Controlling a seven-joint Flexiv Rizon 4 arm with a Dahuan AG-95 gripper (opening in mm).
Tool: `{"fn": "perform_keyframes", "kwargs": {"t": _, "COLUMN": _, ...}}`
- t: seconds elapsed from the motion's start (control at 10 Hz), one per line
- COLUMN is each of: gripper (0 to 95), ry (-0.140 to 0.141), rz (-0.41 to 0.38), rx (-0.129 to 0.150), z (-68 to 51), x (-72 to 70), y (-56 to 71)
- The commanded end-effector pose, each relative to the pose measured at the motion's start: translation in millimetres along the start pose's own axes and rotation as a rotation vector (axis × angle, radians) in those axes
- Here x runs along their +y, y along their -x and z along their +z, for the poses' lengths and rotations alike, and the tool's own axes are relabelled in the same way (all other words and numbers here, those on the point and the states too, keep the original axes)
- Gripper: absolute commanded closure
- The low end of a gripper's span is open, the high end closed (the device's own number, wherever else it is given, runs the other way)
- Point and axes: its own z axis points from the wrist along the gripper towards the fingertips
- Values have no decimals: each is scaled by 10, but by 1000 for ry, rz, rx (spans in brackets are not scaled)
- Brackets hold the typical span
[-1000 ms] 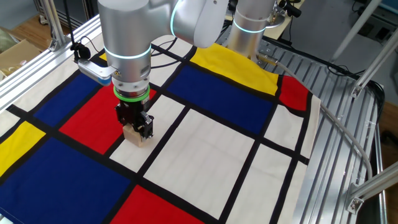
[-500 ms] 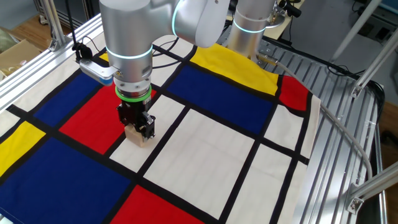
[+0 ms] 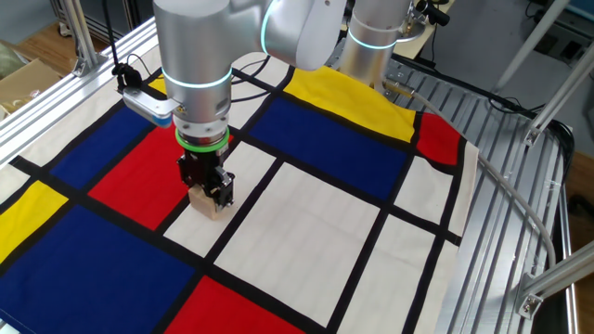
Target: Hold a small block with the gripper and sweep it from left to right on the table
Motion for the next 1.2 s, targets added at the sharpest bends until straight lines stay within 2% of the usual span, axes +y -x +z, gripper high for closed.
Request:
{"fn": "perform_keyframes", "kwargs": {"t": 0.1, "gripper": 950, "ry": 5, "rz": 10, "rx": 2, "z": -9, "x": 18, "y": -25}}
{"fn": "perform_keyframes", "kwargs": {"t": 0.5, "gripper": 950, "ry": 11, "rz": 13, "rx": -3, "z": 16, "x": 44, "y": -37}}
{"fn": "perform_keyframes", "kwargs": {"t": 0.6, "gripper": 950, "ry": 6, "rz": 17, "rx": 5, "z": 1, "x": 59, "y": -42}}
{"fn": "perform_keyframes", "kwargs": {"t": 1.2, "gripper": 950, "ry": 3, "rz": 21, "rx": 1, "z": -18, "x": 104, "y": -52}}
